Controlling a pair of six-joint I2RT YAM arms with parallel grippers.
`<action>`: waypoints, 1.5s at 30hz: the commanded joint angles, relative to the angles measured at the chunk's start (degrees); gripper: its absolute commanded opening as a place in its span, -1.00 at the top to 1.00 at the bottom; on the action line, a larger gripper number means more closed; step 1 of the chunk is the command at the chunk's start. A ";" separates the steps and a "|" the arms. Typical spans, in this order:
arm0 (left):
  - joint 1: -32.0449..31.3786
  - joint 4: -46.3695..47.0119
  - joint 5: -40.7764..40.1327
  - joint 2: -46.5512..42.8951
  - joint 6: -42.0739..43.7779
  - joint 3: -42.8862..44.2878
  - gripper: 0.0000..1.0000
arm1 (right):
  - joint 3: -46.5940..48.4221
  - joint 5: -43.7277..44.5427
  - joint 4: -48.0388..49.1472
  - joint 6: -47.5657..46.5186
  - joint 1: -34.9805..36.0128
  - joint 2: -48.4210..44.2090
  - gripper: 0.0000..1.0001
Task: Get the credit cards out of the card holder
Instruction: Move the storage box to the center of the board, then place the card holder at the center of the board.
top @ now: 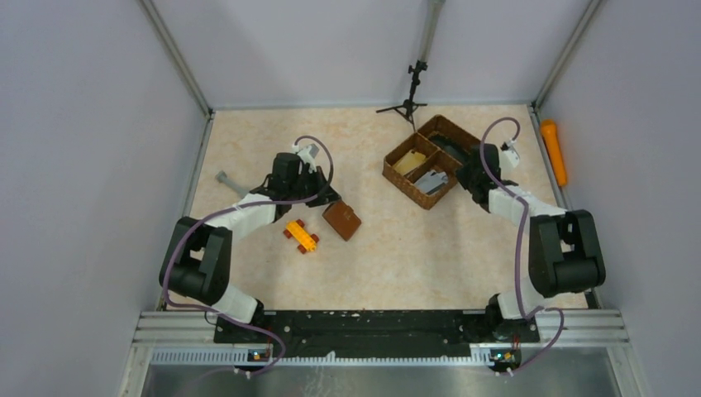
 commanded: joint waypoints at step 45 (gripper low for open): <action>-24.53 9.64 -33.22 -11.04 13.16 -4.45 1.00 | -8.90 -32.73 11.23 -17.54 29.48 -3.94 0.07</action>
